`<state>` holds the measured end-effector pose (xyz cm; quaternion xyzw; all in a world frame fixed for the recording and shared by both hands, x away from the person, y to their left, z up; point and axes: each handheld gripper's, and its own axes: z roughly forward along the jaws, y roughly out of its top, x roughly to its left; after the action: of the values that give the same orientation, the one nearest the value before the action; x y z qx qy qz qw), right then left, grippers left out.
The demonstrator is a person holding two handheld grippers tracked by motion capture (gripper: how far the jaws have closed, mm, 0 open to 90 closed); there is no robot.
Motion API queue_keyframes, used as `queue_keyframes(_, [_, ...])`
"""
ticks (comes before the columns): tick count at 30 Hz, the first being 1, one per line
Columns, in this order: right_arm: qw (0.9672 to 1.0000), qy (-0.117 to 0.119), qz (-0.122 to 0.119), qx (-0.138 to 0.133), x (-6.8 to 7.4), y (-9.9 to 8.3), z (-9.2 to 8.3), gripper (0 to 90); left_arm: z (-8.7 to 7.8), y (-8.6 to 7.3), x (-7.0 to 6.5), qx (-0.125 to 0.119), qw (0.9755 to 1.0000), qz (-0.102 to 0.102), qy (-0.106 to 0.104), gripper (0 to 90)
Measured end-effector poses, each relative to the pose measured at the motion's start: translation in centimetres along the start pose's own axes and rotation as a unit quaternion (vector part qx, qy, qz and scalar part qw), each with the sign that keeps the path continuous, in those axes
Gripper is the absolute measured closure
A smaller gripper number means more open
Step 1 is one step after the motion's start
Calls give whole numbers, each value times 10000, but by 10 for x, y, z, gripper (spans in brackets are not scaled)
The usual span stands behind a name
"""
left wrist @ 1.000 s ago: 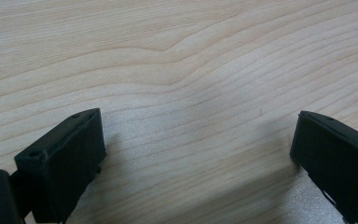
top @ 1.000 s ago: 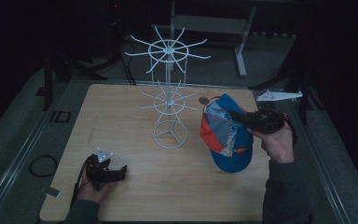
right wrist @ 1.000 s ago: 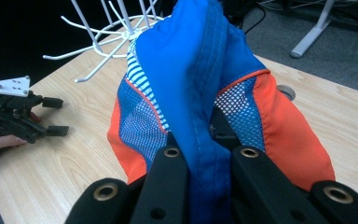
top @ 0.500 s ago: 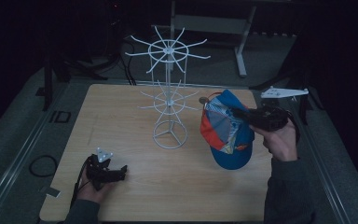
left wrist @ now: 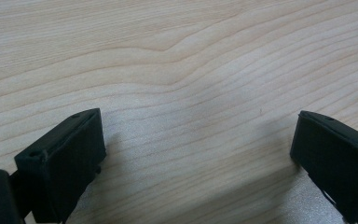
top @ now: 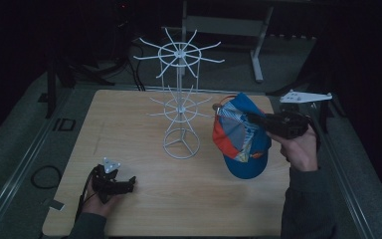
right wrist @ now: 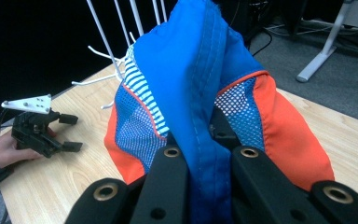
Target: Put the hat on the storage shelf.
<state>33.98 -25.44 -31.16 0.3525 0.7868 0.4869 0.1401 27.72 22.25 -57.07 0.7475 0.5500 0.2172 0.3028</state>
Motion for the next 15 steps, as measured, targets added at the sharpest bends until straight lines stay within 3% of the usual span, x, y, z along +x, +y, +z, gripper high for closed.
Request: queue_keyframes(15, [9997, 141, -36, -201, 2, 8, -5, 877, 0, 0, 0, -3, 10000, -7, -1, 31])
